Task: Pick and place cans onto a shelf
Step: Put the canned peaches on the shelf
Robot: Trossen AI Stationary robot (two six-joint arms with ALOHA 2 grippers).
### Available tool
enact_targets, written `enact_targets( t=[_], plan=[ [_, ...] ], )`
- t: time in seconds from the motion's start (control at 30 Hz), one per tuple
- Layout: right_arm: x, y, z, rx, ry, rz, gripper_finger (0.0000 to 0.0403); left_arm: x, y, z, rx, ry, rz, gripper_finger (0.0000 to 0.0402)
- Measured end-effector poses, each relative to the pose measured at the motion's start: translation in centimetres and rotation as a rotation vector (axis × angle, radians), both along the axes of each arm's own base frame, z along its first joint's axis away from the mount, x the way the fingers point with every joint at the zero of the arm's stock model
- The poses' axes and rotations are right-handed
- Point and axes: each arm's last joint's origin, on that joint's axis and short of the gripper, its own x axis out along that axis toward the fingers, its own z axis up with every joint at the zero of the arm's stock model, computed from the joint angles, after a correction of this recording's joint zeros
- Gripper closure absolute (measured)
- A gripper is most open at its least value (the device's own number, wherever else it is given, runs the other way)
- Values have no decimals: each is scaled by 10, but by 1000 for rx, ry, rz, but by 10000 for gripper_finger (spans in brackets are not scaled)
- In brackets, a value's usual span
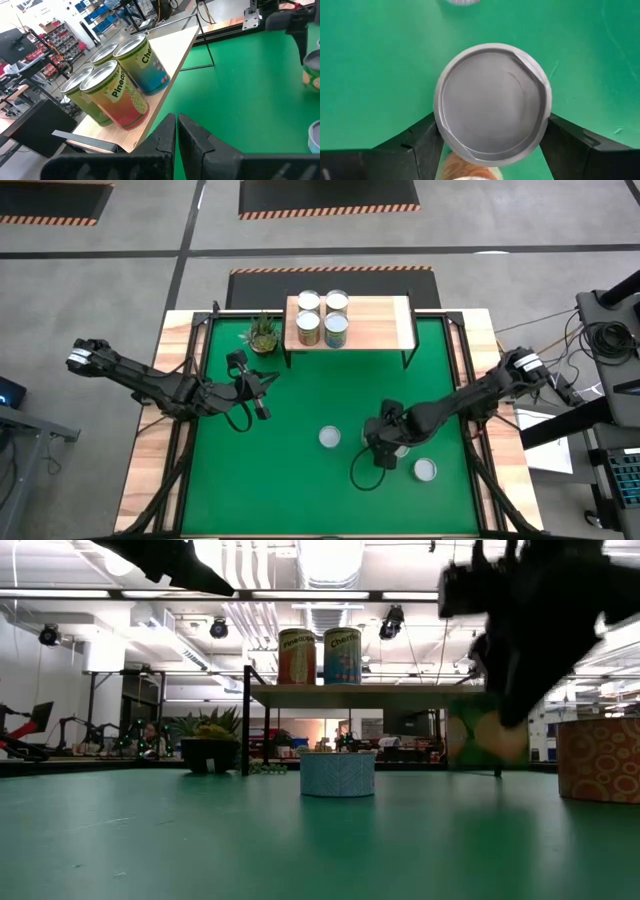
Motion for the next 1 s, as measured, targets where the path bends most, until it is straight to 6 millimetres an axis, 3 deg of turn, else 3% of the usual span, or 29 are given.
enact_targets(
  t=[0.3,0.57,0.77,1.0],
  plan=[
    [21,-35,74,-9,-39,-52,126,1,0,3,40,0,-15,402],
    [30,-71,127,-69,-103,-34,125,2,-1,4,-5,-42,-6,402],
    [22,-92,150,-187,-50,0,125,2,-1,3,-34,-57,4,402],
    [5,-141,169,-278,-50,-31,125,3,-1,6,14,-49,-13,402]
  ],
)
